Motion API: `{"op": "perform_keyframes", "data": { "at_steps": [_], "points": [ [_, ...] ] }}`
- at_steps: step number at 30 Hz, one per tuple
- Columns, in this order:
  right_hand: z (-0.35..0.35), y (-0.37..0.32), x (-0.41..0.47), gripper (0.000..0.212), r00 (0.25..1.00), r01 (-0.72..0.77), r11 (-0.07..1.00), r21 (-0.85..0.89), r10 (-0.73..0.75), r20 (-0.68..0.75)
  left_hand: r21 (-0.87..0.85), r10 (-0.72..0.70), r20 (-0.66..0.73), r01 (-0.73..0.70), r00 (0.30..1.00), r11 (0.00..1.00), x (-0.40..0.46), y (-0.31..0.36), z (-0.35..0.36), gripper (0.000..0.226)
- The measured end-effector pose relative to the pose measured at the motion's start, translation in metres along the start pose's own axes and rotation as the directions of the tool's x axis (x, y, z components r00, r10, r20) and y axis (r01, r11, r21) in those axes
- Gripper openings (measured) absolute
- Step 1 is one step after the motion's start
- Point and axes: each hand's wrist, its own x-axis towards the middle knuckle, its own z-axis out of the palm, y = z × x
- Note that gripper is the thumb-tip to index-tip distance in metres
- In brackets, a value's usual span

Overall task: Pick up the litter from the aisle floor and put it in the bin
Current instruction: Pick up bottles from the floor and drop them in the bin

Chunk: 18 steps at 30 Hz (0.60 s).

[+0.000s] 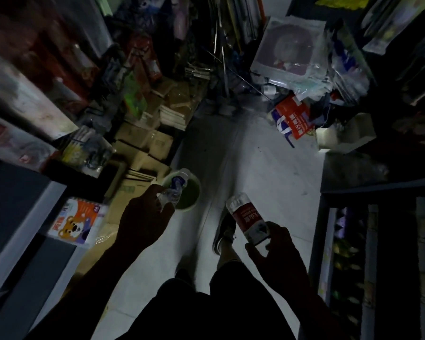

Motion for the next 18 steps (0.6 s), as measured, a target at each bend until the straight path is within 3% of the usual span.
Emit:
{"op": "perform_keyframes", "data": {
  "at_steps": [5, 9, 14, 18],
  "points": [
    [-0.023, -0.013, 0.091, 0.067, 0.99, 0.029, 0.999, -0.04, -0.024, 0.136, 0.042, -0.138, -0.047, 0.14, 0.989, 0.989, 0.055, 0.028, 0.011, 0.026],
    [-0.024, -0.032, 0.155, 0.065, 0.955, 0.083, 0.993, -0.089, -0.054, 0.291, -0.015, -0.24, -0.17, 0.241, 0.956, 0.97, 0.081, 0.034, 0.026, 0.029],
    [0.005, -0.056, 0.215, 0.069, 0.904, 0.154, 0.975, -0.158, -0.074, 0.421, -0.087, -0.278, -0.133, 0.268, 0.951, 0.959, 0.114, 0.013, 0.035, 0.031],
    [0.062, -0.058, 0.253, 0.074, 0.84, 0.043, 0.982, -0.184, 0.064, 0.538, -0.115, -0.354, -0.088, 0.344, 0.931, 0.932, 0.143, -0.025, 0.069, 0.03]
  ]
}}
